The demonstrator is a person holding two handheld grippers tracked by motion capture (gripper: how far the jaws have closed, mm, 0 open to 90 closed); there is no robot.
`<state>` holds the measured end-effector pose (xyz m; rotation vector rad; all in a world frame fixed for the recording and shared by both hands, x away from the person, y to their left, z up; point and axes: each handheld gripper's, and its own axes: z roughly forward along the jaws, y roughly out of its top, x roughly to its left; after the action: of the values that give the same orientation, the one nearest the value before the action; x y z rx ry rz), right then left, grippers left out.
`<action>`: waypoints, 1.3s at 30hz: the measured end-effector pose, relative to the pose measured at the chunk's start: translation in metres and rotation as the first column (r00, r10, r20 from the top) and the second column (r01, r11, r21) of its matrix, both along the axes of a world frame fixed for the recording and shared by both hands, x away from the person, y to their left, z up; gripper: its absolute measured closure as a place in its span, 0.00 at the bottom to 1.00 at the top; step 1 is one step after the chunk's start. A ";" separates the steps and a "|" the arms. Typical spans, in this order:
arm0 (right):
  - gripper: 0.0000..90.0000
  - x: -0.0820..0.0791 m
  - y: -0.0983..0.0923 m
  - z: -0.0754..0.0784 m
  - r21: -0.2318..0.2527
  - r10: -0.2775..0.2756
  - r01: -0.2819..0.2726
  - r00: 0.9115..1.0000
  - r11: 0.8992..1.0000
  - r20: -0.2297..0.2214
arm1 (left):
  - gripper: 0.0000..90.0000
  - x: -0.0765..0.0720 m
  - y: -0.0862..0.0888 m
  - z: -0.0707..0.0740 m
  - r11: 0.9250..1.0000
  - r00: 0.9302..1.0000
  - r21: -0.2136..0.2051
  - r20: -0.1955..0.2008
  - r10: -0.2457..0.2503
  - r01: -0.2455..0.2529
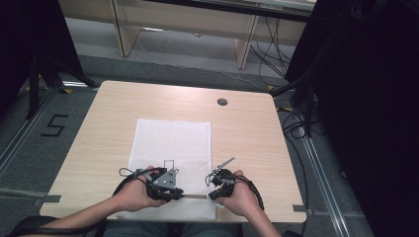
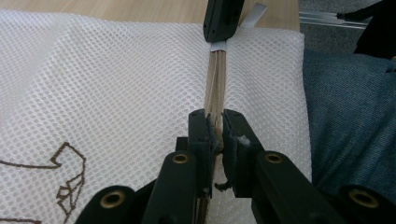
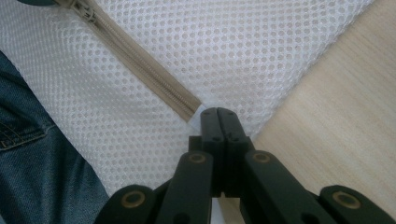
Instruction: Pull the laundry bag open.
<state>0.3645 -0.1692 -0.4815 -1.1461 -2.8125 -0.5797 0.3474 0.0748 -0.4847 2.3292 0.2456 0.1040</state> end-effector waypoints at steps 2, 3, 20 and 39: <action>1.00 0.000 0.000 0.000 -0.001 0.000 0.000 1.000 1.000 0.000 | 0.91 -0.001 -0.001 0.000 1.000 1.000 0.005 0.005 -0.002 0.002; 1.00 -0.001 0.001 0.000 -0.002 -0.009 0.009 1.000 1.000 0.001 | 0.91 -0.001 0.000 0.000 1.000 1.000 0.009 0.011 -0.004 0.004; 1.00 -0.001 0.001 0.000 -0.004 -0.007 0.007 1.000 1.000 0.002 | 0.91 0.001 0.002 -0.003 1.000 1.000 0.023 -0.006 -0.016 0.016; 1.00 0.000 0.001 0.001 -0.002 -0.010 0.010 1.000 1.000 -0.006 | 0.91 0.003 0.011 0.000 1.000 1.000 0.008 -0.010 0.002 -0.002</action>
<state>0.3641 -0.1686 -0.4809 -1.1607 -2.8045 -0.5735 0.3502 0.0858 -0.4852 2.3380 0.2531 0.0951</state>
